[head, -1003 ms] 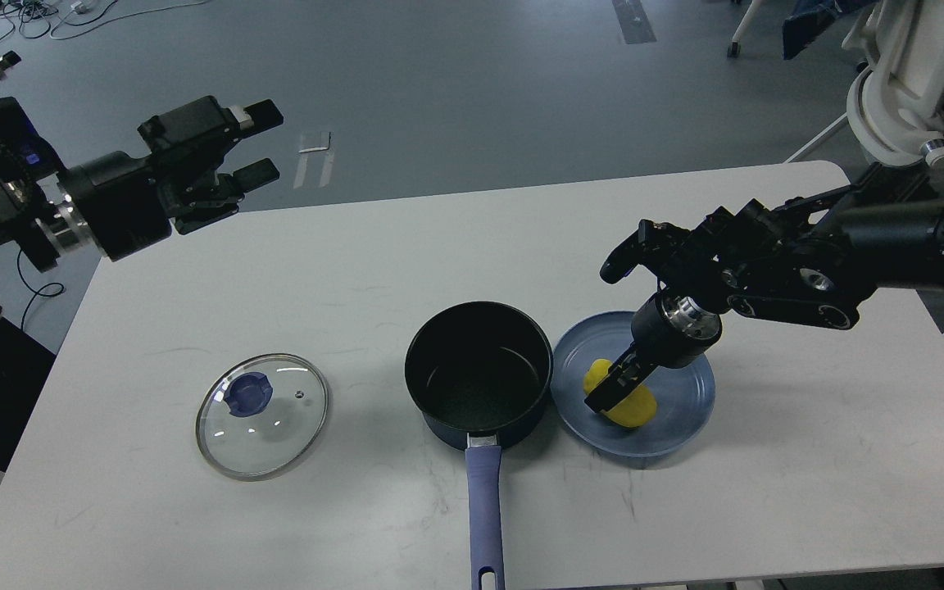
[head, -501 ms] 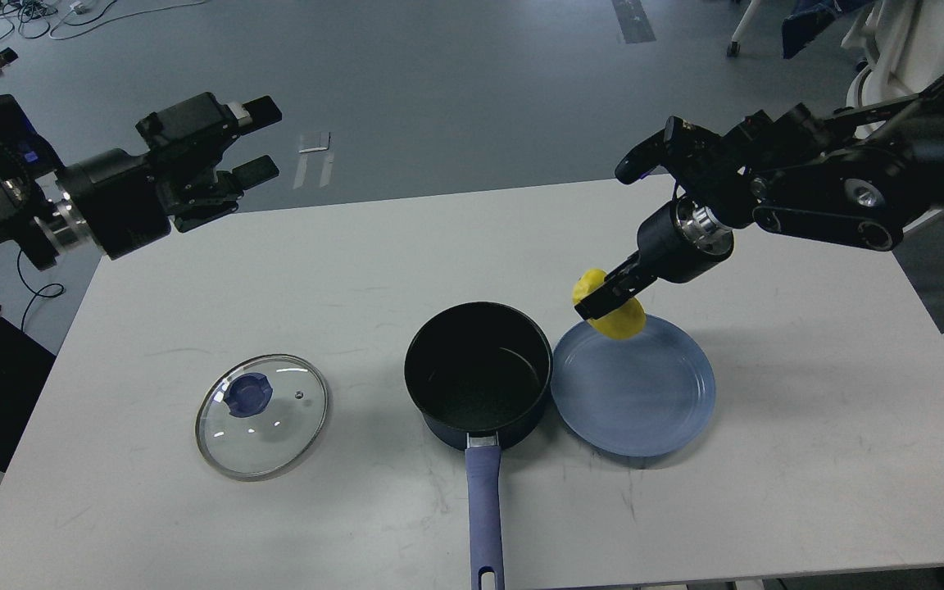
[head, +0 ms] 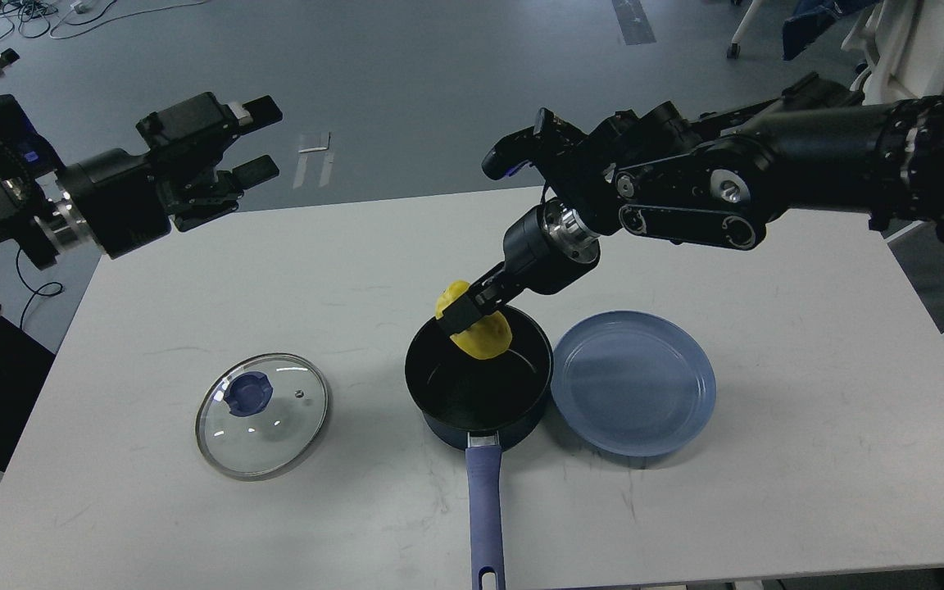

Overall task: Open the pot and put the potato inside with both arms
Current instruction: 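Carry the potato with the right gripper over the open pot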

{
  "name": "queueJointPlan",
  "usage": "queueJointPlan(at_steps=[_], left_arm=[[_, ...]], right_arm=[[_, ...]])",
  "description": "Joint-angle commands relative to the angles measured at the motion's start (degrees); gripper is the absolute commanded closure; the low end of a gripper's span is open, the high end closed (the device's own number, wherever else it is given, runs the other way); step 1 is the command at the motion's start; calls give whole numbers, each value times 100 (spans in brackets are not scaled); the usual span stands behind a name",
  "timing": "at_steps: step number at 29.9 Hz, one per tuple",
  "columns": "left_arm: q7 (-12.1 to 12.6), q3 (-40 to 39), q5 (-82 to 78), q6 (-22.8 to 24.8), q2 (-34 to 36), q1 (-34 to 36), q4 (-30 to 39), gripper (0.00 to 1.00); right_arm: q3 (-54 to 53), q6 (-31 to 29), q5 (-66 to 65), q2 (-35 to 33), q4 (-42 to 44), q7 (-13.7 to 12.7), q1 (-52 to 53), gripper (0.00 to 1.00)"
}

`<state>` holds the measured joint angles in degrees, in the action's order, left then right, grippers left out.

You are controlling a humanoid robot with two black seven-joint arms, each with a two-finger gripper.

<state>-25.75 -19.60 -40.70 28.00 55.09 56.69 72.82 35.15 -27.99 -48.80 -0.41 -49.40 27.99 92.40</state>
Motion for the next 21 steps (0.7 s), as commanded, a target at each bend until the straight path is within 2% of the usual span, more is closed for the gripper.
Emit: queueJointPlan(at_steps=[1,3,8,13,15,17,21], left_arm=[[0,0,0,0,2,0,4,2],[0,0,0,0,-7,-9,4,2],[0,0,0,0,-7,-9,4,2],[0,0,0,0,2,-9,4,2],[0,0,0,0,2,-9,4,2],[0,-8,1,0,2,-9,4,2],[0,-8,9,0,2,-9,4,2]], right_arm=[[10,-1,2,41,89,1,-116,75],[123,-1,2,41,150,1,-195,71],[317,-1,11,41,299,1,-318,70],[317,-1,11,41,344,1,-345,62],[317,-1,28,41,370,1,-345,57],[317,-1,37,41,423,1,-345,46],[317,-1,46,41,423,1,-354,32]])
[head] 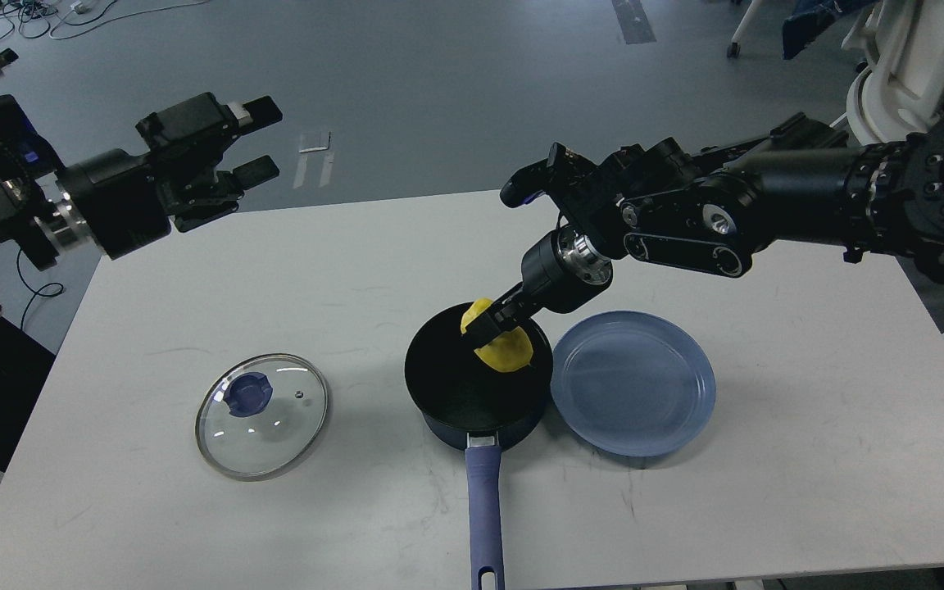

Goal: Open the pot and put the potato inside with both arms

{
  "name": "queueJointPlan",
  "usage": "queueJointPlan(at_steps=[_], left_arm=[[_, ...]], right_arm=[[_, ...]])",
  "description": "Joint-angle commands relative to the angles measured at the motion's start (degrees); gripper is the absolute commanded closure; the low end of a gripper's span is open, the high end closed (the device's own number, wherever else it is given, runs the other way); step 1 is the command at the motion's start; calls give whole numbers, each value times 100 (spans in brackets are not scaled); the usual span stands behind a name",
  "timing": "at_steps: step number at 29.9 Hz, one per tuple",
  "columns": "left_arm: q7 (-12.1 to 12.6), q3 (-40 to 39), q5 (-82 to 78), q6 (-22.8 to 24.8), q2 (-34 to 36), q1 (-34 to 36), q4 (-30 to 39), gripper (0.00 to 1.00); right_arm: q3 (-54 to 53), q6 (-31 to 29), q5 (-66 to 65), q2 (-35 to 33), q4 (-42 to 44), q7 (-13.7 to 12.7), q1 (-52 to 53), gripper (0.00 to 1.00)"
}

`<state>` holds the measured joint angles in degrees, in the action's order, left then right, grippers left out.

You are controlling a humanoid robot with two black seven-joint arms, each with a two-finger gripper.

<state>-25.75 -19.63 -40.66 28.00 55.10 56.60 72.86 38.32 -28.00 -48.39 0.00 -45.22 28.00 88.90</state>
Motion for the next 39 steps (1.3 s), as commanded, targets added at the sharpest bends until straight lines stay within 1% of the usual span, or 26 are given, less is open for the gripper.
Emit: queueJointPlan(at_steps=[1,2,3,4,7,12,15,18,20,22,23,24,26,28,29,30,32,33,34,36,39], left_arm=[[0,-6,5,0,1,0,0,2],[0,-6,5,0,1,0,0,2],[0,-6,5,0,9,0,0,2],[0,-6,14,0,1,0,0,2],[0,-6,14,0,9,0,0,2],[0,3,23,0,9,0,0,2],[0,-6,14,0,1,0,-9,2],[0,-6,23,0,1,0,0,2],[0,-6,23,0,1,0,0,2],[0,-6,23,0,-8,0,0,2],[0,-6,23,0,-8,0,0,2],[-9,-6,23,0,-17,-9,0,2],[-9,-6,23,0,-26,-17,-9,2],[-35,-6,75,0,-61,-61,0,2],[-35,-6,119,0,-61,-70,0,2],[-35,3,267,0,-70,-79,-9,2],[-35,3,435,0,-79,-131,-9,2],[-35,-6,619,0,-79,-184,-18,2],[-35,-6,725,0,-87,-202,-18,2],[-35,-6,1111,0,-131,-281,-44,2],[-35,-58,1367,0,-201,-413,-114,2]], right_arm=[[0,0,5,0,4,0,-4,23],[8,0,22,0,-4,0,-4,15],[8,0,66,0,-5,0,-4,11],[17,0,179,0,-22,0,4,3],[43,0,373,0,-31,0,22,1],[-27,0,462,0,-13,0,127,1],[-123,0,619,-44,-48,0,425,1],[-342,0,646,-491,-84,0,549,0],[-588,0,646,-887,-92,0,584,0],[-1000,0,646,-1421,-101,0,532,0],[-1124,0,646,-1554,-93,0,497,0],[-1430,0,655,-1834,-92,0,383,0],[-1765,0,655,-2099,-92,0,173,0],[-2728,0,681,-2556,-66,0,-379,0],[-3021,0,734,-2645,-66,0,-556,0],[-3528,0,917,-2837,-49,0,-967,0],[-4032,0,1155,-2979,-48,0,-1408,0],[-4548,0,1435,-3058,-57,0,-1846,0],[-4753,0,1585,-3085,-57,0,-2050,0],[-5394,0,2094,-3199,-57,0,-2831,0],[-5861,0,2474,-3287,-75,0,-3492,0]])
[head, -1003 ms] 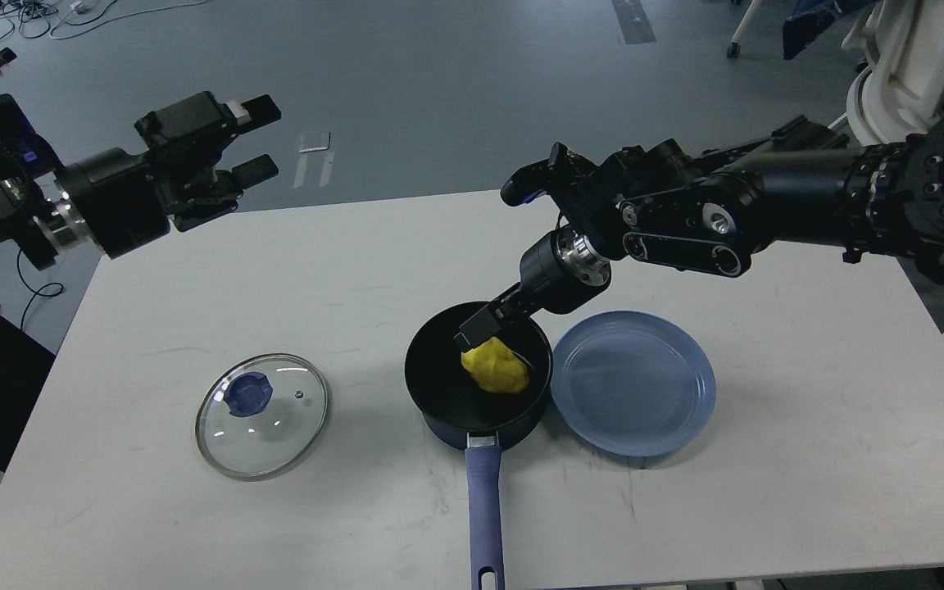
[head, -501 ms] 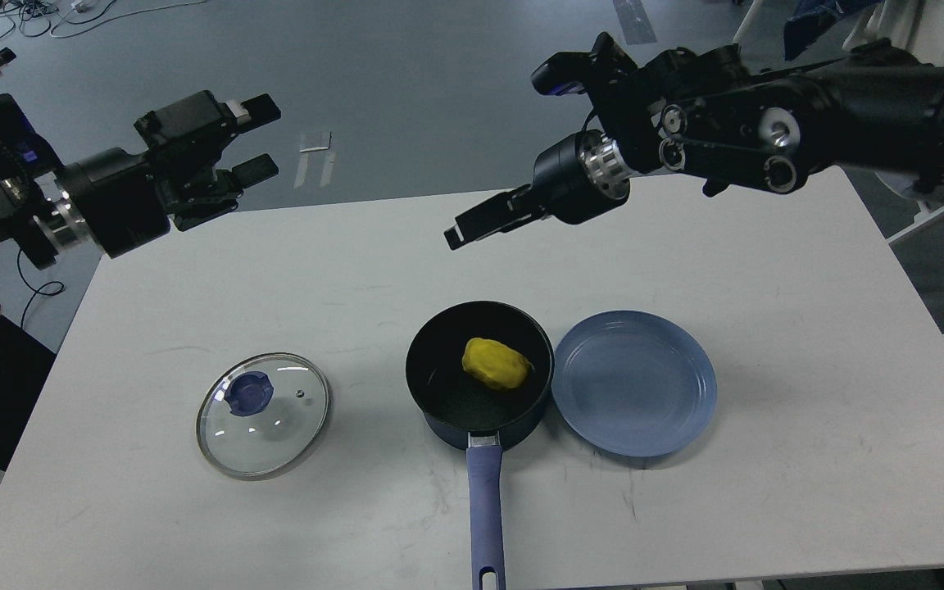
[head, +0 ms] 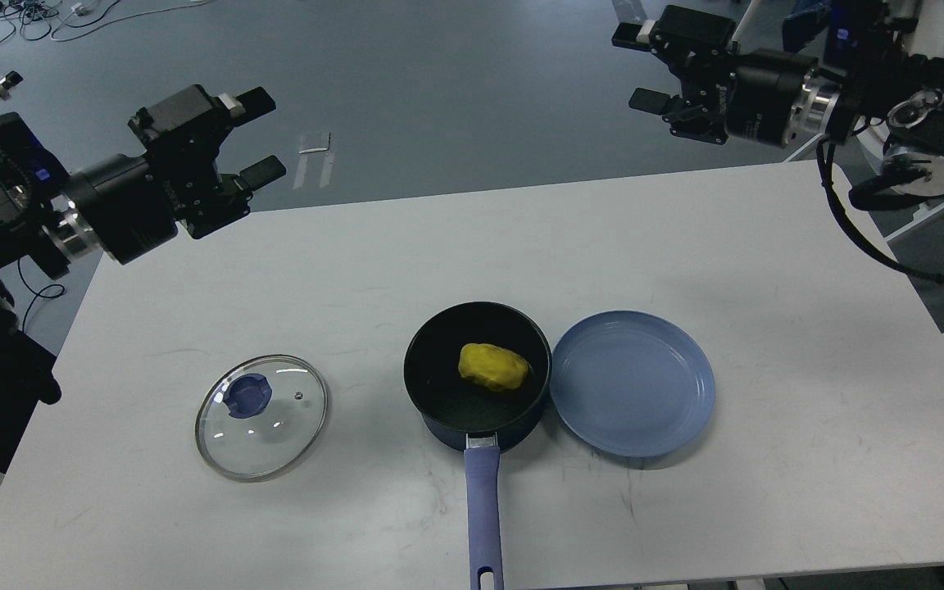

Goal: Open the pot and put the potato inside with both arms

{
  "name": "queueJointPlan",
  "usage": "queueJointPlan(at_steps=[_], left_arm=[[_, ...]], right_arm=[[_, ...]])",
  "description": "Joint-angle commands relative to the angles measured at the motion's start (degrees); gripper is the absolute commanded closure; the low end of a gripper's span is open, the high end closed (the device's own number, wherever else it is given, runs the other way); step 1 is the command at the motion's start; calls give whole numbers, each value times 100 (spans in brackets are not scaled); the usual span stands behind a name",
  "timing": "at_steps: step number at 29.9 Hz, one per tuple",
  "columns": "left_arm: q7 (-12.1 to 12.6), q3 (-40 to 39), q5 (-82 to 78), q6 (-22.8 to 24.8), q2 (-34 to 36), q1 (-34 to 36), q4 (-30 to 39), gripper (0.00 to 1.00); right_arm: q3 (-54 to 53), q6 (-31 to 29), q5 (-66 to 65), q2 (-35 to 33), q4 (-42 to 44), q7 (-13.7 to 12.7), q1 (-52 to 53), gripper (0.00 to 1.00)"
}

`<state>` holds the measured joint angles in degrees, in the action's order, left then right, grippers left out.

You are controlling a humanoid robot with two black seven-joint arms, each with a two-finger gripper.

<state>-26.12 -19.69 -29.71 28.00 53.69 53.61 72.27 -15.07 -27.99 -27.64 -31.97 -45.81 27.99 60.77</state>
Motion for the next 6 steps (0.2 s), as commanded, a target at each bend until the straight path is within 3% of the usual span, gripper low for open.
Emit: queueJointPlan(at_steps=[1,6], left_arm=[[1,-78,307,0,-95,-148,-81,2],[10,-316,475,0,-420,-412,-292,2]], right_arm=[[-654,-1,487,-90,-16,1,-811,0],[-1630,-1,1033,-73,-25,1,-1743,0]])
